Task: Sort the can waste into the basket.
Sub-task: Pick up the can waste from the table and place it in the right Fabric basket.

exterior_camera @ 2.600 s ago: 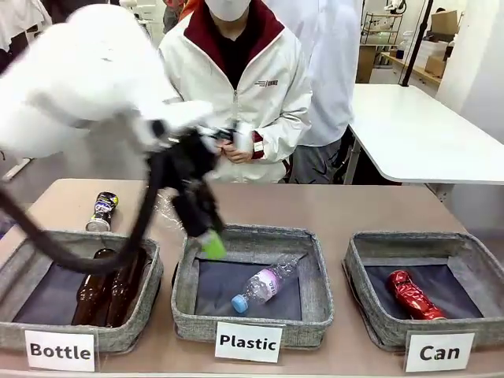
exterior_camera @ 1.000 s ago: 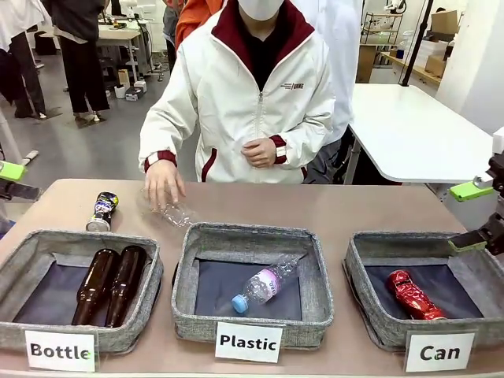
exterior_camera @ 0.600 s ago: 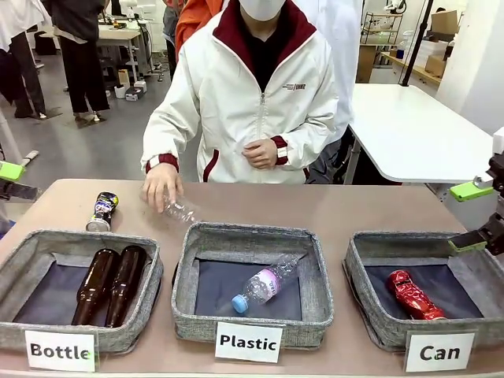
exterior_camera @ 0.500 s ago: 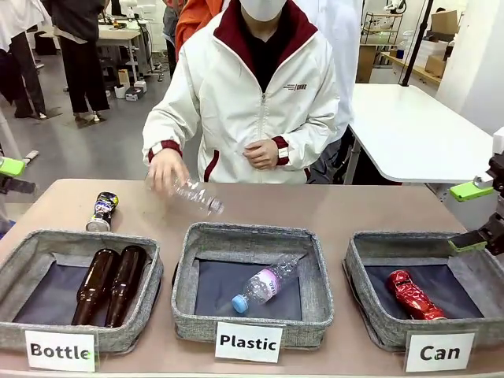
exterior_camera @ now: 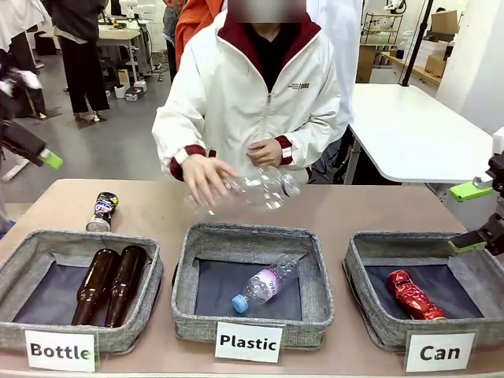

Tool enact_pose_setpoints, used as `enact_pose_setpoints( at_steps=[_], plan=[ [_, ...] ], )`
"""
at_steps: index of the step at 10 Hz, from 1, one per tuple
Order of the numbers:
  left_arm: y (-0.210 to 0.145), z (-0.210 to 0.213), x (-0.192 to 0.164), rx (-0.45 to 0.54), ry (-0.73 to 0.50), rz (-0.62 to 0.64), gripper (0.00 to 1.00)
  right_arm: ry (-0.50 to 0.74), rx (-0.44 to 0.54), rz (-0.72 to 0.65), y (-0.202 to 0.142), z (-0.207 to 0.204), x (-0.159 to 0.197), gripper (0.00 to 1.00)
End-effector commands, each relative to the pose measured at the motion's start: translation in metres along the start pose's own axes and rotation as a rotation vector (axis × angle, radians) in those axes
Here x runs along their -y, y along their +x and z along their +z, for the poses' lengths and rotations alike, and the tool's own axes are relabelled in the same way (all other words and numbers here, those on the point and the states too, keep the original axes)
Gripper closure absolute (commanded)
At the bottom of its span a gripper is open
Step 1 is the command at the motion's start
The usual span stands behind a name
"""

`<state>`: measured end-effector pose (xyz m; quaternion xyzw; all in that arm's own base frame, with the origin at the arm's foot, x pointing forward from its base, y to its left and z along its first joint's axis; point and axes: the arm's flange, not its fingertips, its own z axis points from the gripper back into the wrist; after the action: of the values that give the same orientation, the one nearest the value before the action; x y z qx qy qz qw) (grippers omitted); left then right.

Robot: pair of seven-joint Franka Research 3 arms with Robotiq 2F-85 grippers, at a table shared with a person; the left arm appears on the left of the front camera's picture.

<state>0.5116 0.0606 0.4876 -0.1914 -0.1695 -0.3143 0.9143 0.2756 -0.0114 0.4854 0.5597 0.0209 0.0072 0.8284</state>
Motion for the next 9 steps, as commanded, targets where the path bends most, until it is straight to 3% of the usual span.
enact_pose_setpoints(
  at_steps=[1,2,3,4,7,9],
  plan=[
    [0.022,-0.02,0.006,-0.286,0.13,0.014,0.0,-0.008,-0.007,0.02,-0.001,0.001,0.001,0.0],
    [0.031,-0.013,0.019,-0.087,-0.196,0.072,0.0,-0.008,-0.007,0.02,-0.001,0.001,0.001,0.0],
    [0.016,-0.022,0.004,-0.129,0.087,-0.005,0.0,-0.008,-0.007,0.02,-0.001,0.001,0.001,0.0],
    [0.027,-0.036,0.015,-0.169,0.027,0.007,0.0,-0.008,-0.007,0.02,-0.001,0.001,0.001,0.0],
    [0.038,-0.092,0.001,-0.294,0.108,0.174,0.0,-0.008,-0.007,0.02,-0.001,0.001,0.001,0.0],
    [0.043,-0.132,-0.012,-0.277,0.173,0.28,0.0,-0.008,-0.007,0.02,-0.001,0.001,0.001,0.0]
  ],
)
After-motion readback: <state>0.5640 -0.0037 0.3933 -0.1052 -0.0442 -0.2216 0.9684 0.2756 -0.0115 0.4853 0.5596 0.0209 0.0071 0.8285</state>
